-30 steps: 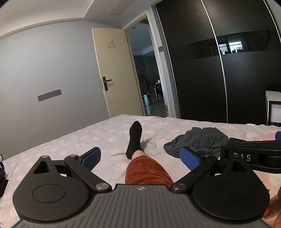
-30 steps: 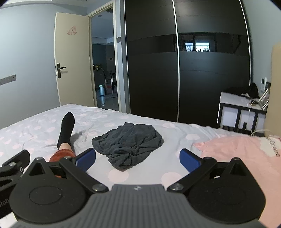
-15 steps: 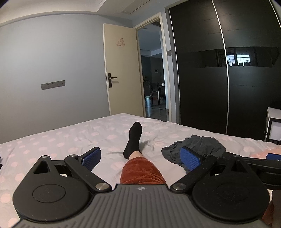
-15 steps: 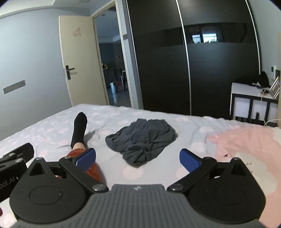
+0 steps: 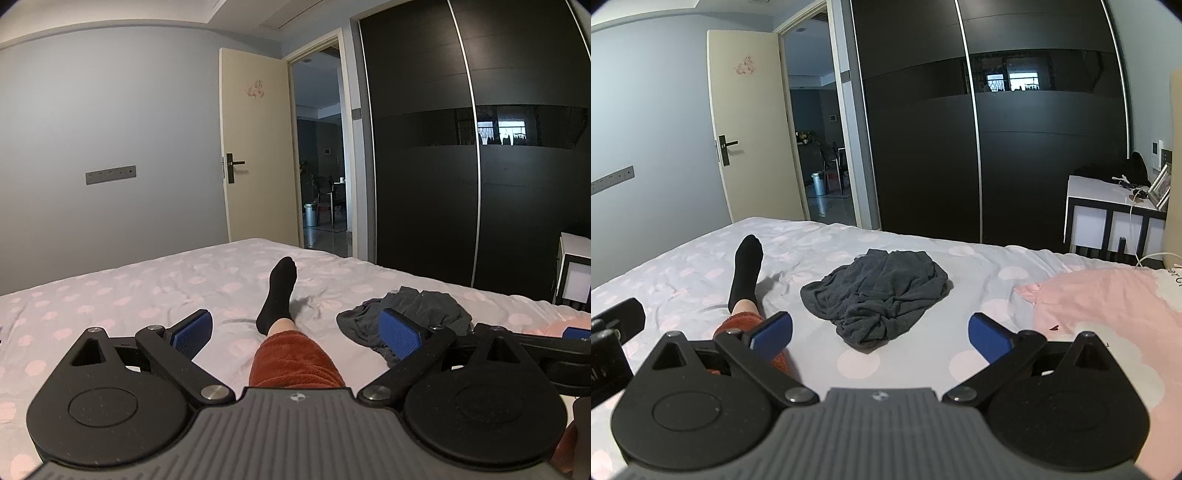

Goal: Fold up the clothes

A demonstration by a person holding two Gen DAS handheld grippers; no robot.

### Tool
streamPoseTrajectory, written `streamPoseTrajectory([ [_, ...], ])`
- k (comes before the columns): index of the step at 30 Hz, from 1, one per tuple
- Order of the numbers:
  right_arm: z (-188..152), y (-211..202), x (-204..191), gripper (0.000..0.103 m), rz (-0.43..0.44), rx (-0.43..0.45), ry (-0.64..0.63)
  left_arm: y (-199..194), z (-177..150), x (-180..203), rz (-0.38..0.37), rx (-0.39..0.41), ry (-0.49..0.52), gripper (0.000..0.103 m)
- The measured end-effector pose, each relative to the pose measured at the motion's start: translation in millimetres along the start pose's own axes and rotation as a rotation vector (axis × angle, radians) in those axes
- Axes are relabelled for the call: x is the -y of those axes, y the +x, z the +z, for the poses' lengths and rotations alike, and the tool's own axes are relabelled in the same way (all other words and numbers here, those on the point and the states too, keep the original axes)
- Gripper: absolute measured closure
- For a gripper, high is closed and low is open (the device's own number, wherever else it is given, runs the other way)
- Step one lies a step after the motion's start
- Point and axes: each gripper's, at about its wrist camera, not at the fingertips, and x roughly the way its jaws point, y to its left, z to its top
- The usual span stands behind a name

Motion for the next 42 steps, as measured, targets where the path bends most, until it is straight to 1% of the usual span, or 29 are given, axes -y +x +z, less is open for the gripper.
streamPoseTrajectory([
  [18,-0.6,0.1,-0.7,0.001,0.014,-0.001,-0.023,3.7,-3.3,-4.2,0.012,-0.046,-0.007,0.0],
  [32,-0.4,-1.0,-2.0,0.001,0.021,0.005,-0.037,5.6,-2.7,-7.6,0.017,-0.063,-0.023,0.0],
  [42,0.9,-1.1,-1.3,0.001,0.024,0.005,-0.04,5.8,-4.0,-6.4,0.016,-0.073,-0.017,0.0],
])
